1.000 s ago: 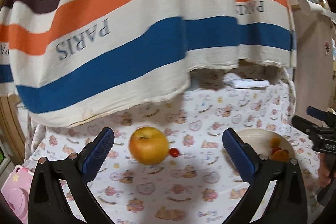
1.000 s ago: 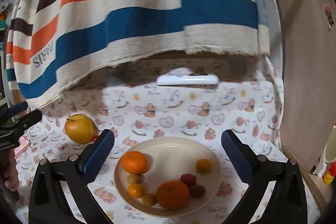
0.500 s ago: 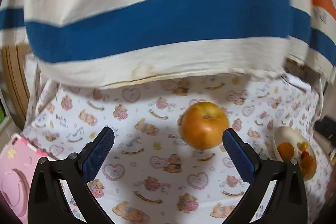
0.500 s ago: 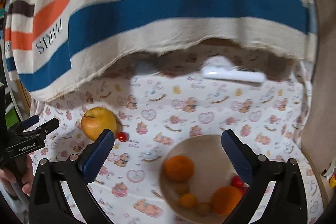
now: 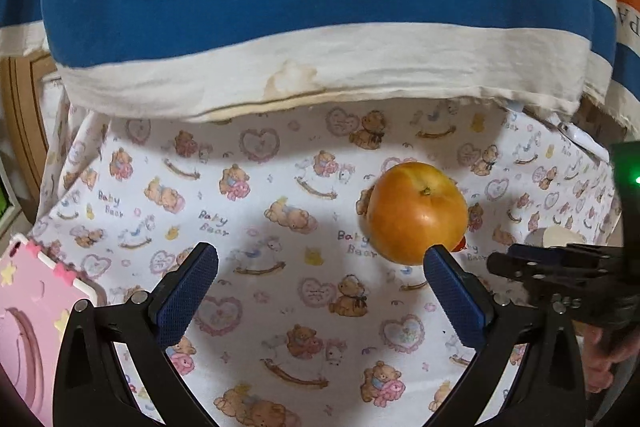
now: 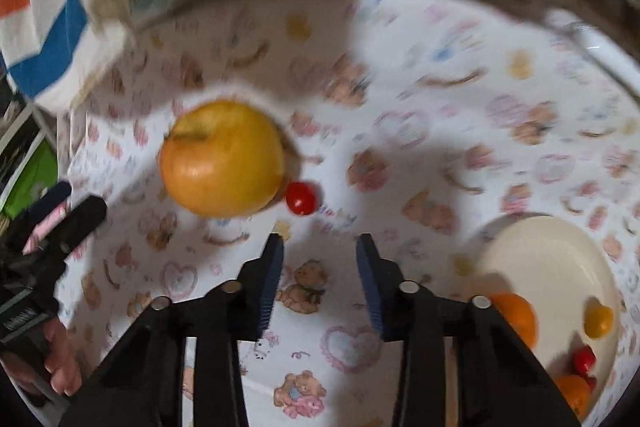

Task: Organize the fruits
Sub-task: 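Close the right tool on the cherry tomato beside the apple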

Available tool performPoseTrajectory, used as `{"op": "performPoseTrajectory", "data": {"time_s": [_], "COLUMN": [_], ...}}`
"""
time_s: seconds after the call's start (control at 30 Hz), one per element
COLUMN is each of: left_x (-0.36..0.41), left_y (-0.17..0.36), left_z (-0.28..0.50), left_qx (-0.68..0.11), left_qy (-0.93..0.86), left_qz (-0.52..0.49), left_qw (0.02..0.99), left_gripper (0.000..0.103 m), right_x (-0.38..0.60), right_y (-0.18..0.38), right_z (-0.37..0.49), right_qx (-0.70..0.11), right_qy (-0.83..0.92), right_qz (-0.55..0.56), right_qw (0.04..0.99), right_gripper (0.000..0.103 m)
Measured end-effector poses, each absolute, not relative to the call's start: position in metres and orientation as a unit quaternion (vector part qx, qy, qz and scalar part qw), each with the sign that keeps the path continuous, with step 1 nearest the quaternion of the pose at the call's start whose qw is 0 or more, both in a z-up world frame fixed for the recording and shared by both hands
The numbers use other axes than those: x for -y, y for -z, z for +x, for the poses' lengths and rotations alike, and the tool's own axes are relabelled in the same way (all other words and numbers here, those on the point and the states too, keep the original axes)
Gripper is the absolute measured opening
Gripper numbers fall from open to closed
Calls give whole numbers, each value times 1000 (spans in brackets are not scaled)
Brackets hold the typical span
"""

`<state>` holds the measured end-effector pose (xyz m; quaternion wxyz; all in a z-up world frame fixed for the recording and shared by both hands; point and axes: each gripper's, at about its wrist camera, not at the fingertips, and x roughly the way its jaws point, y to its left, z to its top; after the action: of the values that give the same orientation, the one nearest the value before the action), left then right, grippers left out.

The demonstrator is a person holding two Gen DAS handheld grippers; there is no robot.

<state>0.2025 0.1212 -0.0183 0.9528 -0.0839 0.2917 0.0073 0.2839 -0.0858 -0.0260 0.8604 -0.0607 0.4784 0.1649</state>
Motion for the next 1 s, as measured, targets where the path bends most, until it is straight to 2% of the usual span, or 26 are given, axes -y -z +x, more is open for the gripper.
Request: {"op": "performPoseTrajectory", "data": {"time_s": [0.67, 0.77, 0.8, 1.0], "left_x": [-131, -135, -136, -131], "left_y": [23, 25, 26, 24], "left_z": [214, 217, 217, 215], "left_qx": [-318, -326, -326, -318], "left_qy": [-31, -32, -32, -31], "left_qz": [-90, -101, -103, -93], "left_qw": [943, 940, 939, 943], "left_gripper": [102, 102, 102, 102], "right_x": [50, 53, 53, 71], "right_y": [56, 56, 57, 48], "right_z": [334, 339, 340, 332], "right_qx": [-485, -480, -478, -459], "right_qy": [-150, -141, -134, -117], "right_qz": [-86, -74, -71, -75], "right_qw": [857, 863, 865, 878], "right_gripper": [37, 31, 24, 22]}}
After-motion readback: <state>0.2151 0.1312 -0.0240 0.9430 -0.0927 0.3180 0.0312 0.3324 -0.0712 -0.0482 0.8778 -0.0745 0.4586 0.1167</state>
